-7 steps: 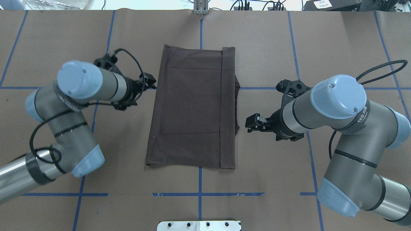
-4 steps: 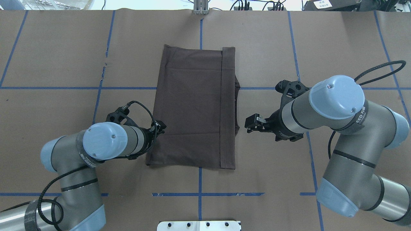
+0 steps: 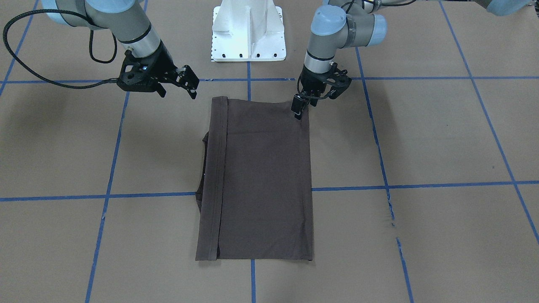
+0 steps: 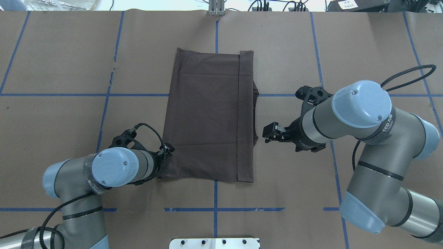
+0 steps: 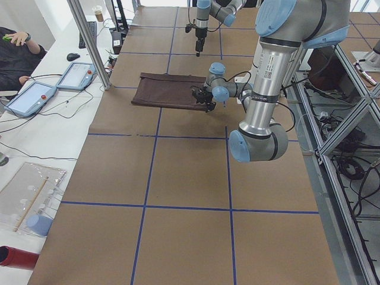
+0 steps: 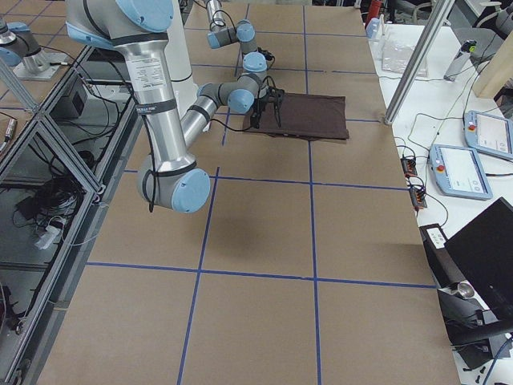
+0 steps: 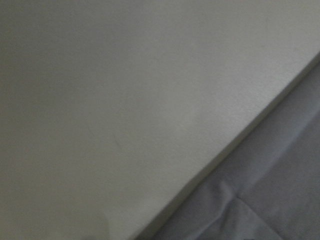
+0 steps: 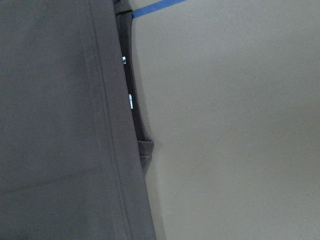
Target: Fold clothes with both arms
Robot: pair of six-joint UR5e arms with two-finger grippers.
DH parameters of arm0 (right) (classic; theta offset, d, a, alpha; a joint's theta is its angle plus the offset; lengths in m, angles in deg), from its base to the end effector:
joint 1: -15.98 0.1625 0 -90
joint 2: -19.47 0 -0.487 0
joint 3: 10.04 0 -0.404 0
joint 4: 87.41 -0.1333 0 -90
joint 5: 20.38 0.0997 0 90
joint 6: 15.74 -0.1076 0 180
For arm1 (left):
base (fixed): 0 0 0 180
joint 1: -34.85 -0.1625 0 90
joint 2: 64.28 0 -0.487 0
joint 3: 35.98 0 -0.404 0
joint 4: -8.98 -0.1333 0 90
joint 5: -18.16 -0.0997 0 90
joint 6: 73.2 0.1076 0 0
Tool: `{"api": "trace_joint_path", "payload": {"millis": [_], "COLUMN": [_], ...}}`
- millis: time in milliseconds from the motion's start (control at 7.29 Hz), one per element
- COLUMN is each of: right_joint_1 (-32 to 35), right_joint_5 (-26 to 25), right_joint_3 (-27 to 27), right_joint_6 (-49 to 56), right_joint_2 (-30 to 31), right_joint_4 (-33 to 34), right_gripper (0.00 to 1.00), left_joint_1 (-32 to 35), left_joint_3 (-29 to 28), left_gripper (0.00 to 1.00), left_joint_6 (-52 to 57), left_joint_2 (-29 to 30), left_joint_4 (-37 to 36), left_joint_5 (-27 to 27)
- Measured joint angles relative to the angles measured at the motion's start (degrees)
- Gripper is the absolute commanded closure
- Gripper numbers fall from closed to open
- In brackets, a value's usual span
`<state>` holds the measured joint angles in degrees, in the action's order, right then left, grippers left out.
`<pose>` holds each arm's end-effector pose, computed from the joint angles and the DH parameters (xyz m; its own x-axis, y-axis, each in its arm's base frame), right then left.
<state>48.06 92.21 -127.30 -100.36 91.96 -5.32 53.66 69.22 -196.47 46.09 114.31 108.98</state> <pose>-0.4365 -0.3821 0.3234 0.5331 0.2320 0.8136 -0.1823 0.9706 -0.1573 0.5676 -0.3325 0.3745 0.3280 -0.6912 -0.6439 0.5883 0.6828 -0.4333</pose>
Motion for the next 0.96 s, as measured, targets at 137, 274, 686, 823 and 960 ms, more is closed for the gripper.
{"api": "trace_joint_path", "payload": {"millis": [137, 274, 686, 823, 960], "right_joint_1": [0.01, 0.05, 0.16, 0.23, 0.31], "right_joint_5": [0.00, 0.02, 0.03, 0.01, 0.01], "right_joint_3": [0.00, -0.07, -0.09, -0.08, -0.05], "right_joint_6": [0.04, 0.06, 0.07, 0.07, 0.07], "right_joint_2": [0.00, 0.00, 0.01, 0.02, 0.02], "right_joint_4": [0.00, 0.00, 0.00, 0.00, 0.00], "right_gripper": [0.00, 0.00, 0.00, 0.00, 0.00], "left_joint_1": [-0.33, -0.89, -2.81, -3.03, -3.11], "left_joint_3": [0.45, 1.17, 1.90, 1.88, 1.86], "left_gripper": [0.10, 0.10, 0.13, 0.14, 0.15], "left_joint_6": [-0.03, -0.06, -1.01, -1.21, -1.25], "left_joint_2": [-0.03, -0.01, 0.22, 0.40, 0.52], "left_joint_4": [-0.64, -1.56, -2.45, -2.71, -3.15], "left_joint_5": [-0.02, -0.02, 0.03, 0.05, 0.06]}}
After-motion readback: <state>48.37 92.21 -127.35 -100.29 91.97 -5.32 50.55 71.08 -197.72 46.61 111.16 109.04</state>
